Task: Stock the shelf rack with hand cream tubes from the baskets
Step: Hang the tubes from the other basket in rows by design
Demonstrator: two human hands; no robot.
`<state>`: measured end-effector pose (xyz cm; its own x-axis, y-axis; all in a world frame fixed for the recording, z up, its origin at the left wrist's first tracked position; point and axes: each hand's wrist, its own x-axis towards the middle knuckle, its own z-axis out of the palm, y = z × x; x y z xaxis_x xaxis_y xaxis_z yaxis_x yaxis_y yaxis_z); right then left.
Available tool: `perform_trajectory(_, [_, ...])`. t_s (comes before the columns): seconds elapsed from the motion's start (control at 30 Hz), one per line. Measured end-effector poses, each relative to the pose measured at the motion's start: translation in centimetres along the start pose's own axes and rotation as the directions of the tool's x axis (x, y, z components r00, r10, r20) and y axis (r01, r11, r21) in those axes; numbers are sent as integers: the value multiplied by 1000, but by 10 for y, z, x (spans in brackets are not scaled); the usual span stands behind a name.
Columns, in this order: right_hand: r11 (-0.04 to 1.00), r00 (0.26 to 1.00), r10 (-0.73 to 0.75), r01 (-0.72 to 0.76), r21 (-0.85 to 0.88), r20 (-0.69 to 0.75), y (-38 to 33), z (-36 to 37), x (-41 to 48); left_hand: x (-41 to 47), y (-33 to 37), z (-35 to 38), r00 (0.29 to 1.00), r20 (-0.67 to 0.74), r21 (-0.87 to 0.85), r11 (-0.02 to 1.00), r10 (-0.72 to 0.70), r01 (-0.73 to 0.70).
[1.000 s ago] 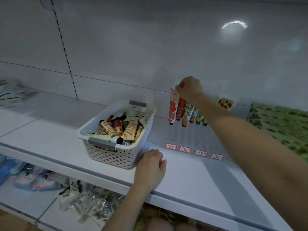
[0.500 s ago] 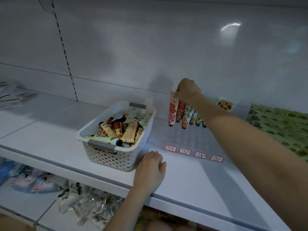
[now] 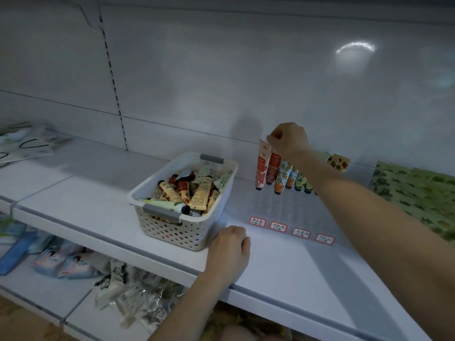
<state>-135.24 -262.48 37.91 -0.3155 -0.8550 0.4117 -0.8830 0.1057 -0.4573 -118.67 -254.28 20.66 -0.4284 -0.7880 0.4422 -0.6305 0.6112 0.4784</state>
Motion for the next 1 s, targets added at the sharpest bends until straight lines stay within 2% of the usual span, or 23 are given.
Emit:
perform_trajectory(0.1, [995,999,-48,48,90,1,-4,-4,-8,5,19,-14,996,-65,18,998,54,-53])
perform_trajectory(0.2, [979,994,-42,20,202,106,-15,-9,-17,19,33,-52,950,-271,35,988,152,-148])
perform_trajectory(0.27, [966,975,-33,-24,256,218,-25,-9,-23,31,29,-86,939,-326,116,990,111,-77])
perform_trajectory(0.33, [966,947,-35,-49,254,318,-34,-6,-31,41,13,-115,958,-281,225,967,-55,122])
perform_trajectory(0.4, [969,917,-39,-63,239,398,-43,1,-38,51,-4,-132,950,-182,346,888,-253,303])
perform_trajectory(0.5, [982,883,-36,-56,181,469,-56,22,-43,67,-31,-136,866,-35,405,785,-499,469])
perform_trajectory(0.57, [996,869,-5,-41,82,495,-62,40,-41,76,-49,-134,816,25,422,746,-578,515])
perform_trajectory(0.63, [1000,866,9,-6,-7,499,-69,53,-41,82,-61,-129,793,86,439,737,-603,513])
perform_trajectory(0.8, [973,878,-41,145,-182,477,-77,73,-43,88,-69,-124,787,157,443,754,-597,484])
perform_trajectory(0.9, [933,872,-4,180,-312,490,-78,79,-44,90,-70,-124,808,228,385,813,-543,438])
perform_trajectory(1.0, [904,857,9,214,-371,515,-79,80,-43,90,-69,-125,830,229,327,843,-508,426])
